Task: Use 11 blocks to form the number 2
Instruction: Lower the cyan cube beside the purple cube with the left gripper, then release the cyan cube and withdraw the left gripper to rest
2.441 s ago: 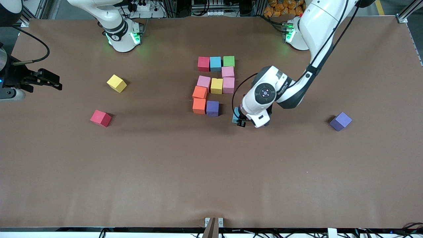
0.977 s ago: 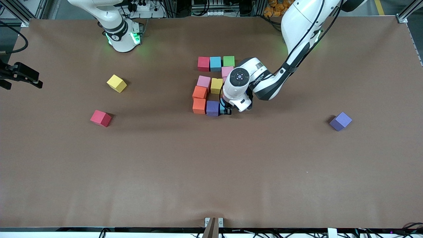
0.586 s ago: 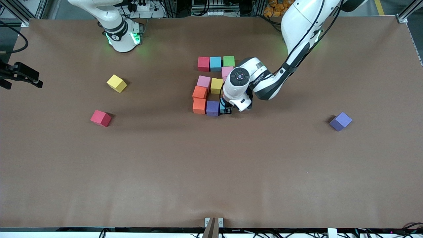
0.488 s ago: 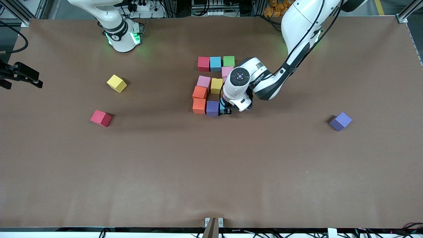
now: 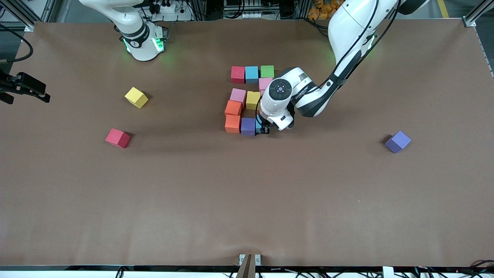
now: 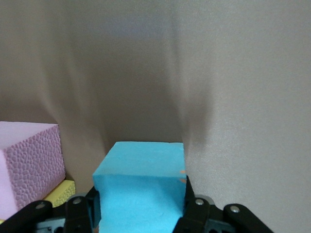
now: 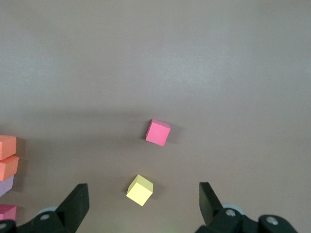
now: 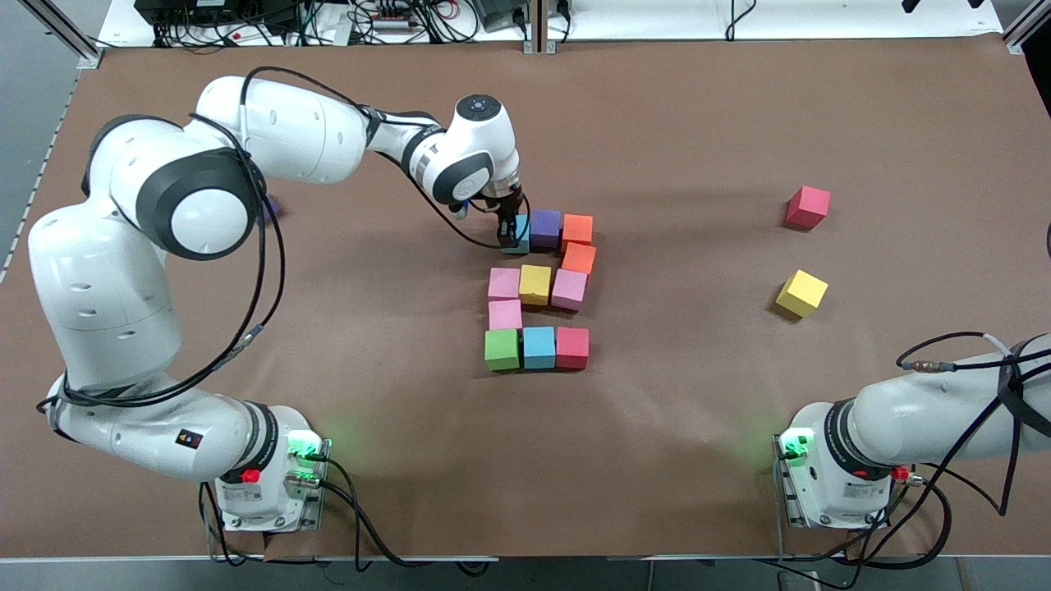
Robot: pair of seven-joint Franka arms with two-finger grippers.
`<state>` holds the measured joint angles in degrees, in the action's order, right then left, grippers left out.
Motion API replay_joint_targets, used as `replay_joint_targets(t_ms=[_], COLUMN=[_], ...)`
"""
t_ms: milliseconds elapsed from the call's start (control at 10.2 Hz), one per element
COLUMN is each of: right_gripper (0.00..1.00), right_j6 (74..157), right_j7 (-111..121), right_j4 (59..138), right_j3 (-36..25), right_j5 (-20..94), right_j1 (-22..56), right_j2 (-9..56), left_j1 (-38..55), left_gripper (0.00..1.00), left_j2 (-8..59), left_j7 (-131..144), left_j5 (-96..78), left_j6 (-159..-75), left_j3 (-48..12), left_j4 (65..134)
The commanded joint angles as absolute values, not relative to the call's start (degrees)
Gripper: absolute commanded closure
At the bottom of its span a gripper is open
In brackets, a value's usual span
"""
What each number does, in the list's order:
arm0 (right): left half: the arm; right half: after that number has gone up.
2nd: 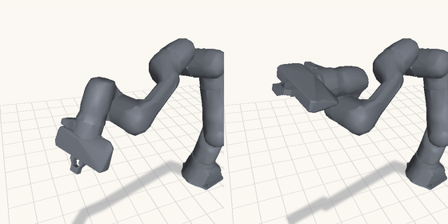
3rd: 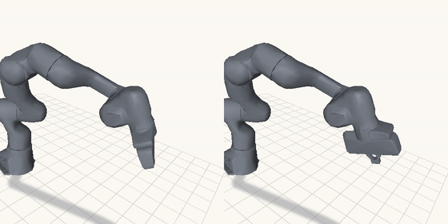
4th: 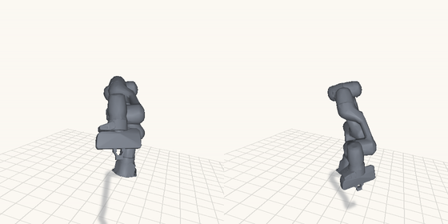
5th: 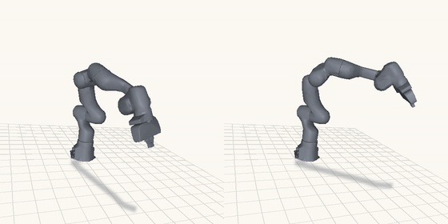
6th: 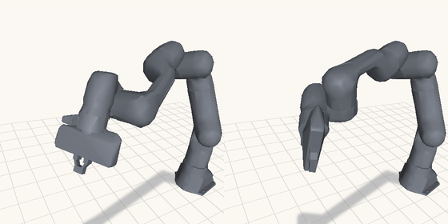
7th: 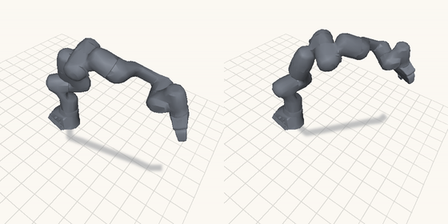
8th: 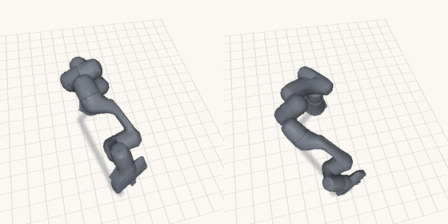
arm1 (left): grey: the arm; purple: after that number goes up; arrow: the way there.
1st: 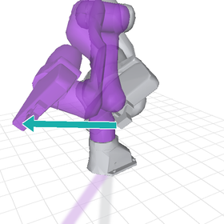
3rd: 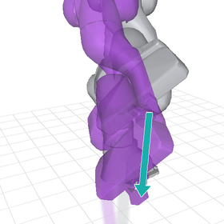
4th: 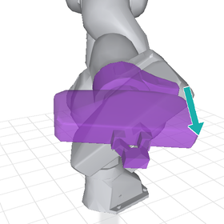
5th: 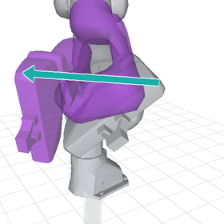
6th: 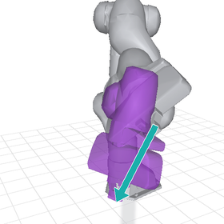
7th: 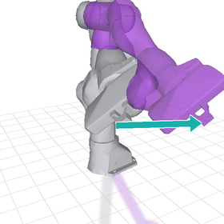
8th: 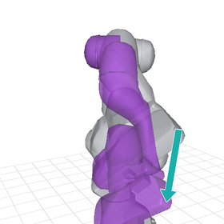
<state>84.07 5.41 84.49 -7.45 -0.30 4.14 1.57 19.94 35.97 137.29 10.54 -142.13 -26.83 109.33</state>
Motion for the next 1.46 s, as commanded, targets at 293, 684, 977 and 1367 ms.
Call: replay_joint_targets(t_ms=[293,684,977,1367], right_gripper=[0.00,0.00,0.00,0.00], right_j6=[80.68,81.91,81.92,81.56], right_j7=[3.88,0.53,-1.14,-1.06], right_j4=[86.65,89.47,90.26,90.18], right_j3=[-6.86,-6.86,-6.94,-6.86], right_j5=[-0.44,-0.35,2.00,2.11], right_j1=[3.51,3.52,3.17,2.64], right_j2=[0.09,-1.49,-2.11,-2.11], left_j1=[18.90,19.60,18.81,12.77], left_gripper=[0.00,0.00,0.00,0.00], left_j2=[36.57,33.50,30.77,22.61], left_j7=[137.82,132.04,128.42,113.26], left_j5=[18.01,19.25,19.25,17.68], left_j6=[-142.82,-141.60,-135.02,-126.31], left_j3=[-27.86,-29.78,-33.47,-33.92], left_j4=[109.42,109.42,109.16,108.64])
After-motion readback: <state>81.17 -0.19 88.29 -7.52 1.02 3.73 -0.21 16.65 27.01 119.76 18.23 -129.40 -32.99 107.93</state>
